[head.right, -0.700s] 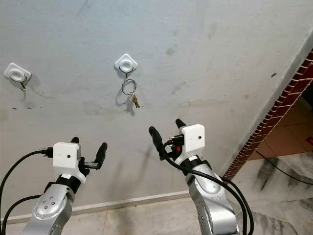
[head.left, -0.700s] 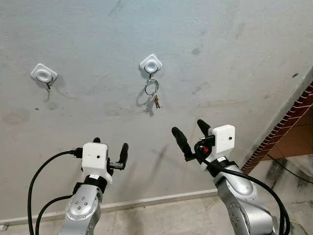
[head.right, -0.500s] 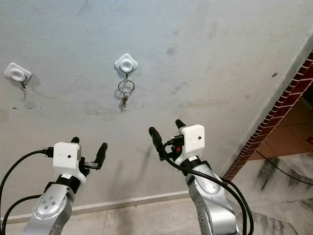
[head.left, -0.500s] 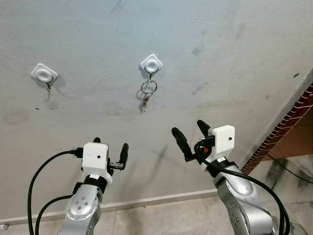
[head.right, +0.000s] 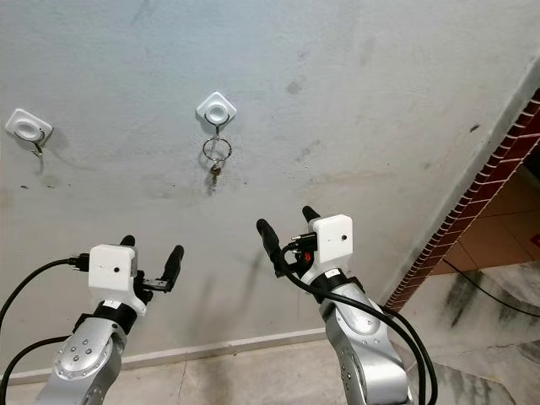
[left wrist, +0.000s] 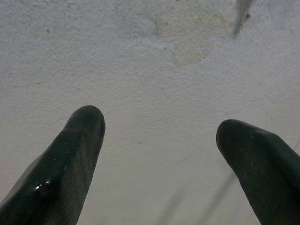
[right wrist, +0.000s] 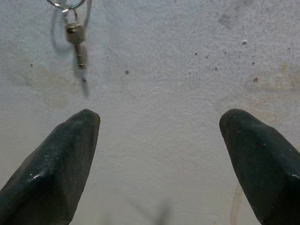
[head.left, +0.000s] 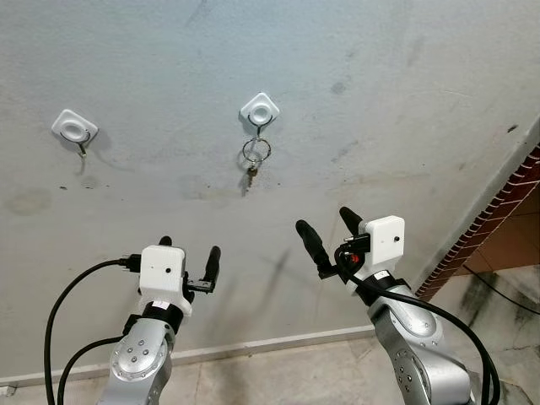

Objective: Hang keys on a hook

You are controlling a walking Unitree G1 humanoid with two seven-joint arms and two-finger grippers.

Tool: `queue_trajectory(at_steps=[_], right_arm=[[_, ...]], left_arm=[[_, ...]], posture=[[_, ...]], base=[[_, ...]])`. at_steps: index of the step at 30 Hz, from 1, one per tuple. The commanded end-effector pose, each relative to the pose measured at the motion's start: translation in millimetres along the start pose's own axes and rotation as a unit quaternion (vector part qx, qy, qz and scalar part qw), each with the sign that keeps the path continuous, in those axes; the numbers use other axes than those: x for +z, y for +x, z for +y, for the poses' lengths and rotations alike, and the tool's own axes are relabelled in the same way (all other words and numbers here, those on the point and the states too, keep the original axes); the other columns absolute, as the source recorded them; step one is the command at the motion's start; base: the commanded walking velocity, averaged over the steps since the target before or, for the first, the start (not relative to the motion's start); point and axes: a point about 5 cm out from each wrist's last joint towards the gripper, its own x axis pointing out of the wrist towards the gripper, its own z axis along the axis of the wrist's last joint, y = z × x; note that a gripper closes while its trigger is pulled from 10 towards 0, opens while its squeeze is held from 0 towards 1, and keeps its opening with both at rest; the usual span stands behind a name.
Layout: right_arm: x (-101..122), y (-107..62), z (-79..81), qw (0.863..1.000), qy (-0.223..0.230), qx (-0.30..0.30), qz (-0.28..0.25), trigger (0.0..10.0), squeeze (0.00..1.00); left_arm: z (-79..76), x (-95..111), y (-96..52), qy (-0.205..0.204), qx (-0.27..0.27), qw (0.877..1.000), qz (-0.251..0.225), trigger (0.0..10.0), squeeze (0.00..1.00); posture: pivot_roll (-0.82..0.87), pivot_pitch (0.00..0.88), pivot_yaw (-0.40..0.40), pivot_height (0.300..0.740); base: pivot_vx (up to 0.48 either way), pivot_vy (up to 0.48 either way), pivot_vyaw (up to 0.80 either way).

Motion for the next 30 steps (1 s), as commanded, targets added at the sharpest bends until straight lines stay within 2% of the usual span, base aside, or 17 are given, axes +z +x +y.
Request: queue_trajectory(at_steps=[1, 10, 12, 19, 26, 30], right_arm=[[1.7, -0.8, -0.2, 1.000, 0.000, -0.002, 0.000, 10.0, 0.22], [1.3, 0.0, 0.4, 1.000, -0.001, 0.001, 0.002, 10.0, 0.22], [1.3, -0.3, 0.1, 1.000, -0.002, 0.001, 0.002, 10.0, 0.22], [1.1, -0.5, 0.6, 1.000, -0.001, 0.001, 0.002, 10.0, 0.22], [1.0, -0.1, 1.3, 1.000, 0.000, 0.001, 0.001, 10.0, 0.22], [0.7, 0.3, 1.5, 1.000, 0.000, 0.001, 0.001, 10.0, 0.22]], left_arm=[[2.3, 2.5, -1.4, 0.000, 0.004, 1.000, -0.001, 10.0, 0.00], [1.7, 1.1, -0.5, -0.017, 0.009, 1.000, 0.004, 10.0, 0.00], [1.6, 0.1, -0.2, -0.033, 0.011, 0.999, 0.008, 10.0, 0.00], [2.4, 0.6, 0.8, -0.028, 0.010, 1.000, 0.009, 10.0, 0.00], [2.7, 0.9, 0.6, -0.027, 0.010, 1.000, 0.010, 10.0, 0.00], [2.7, 1.5, 0.9, -0.023, 0.008, 1.000, 0.007, 10.0, 0.00]], posture=[[0.06, 0.083, 0.024, 0.740], [0.05, 0.082, 0.022, 0.740], [0.05, 0.082, 0.022, 0.740], [0.05, 0.081, 0.024, 0.740], [0.05, 0.081, 0.026, 0.740], [0.06, 0.079, 0.025, 0.740]], base=[[0.000, 0.000, 0.00], [0.000, 0.000, 0.00], [-0.247, 0.412, 0.00], [-0.247, 0.415, 0.00], [0.000, 0.434, 0.00], [0.000, 0.000, 0.00]])
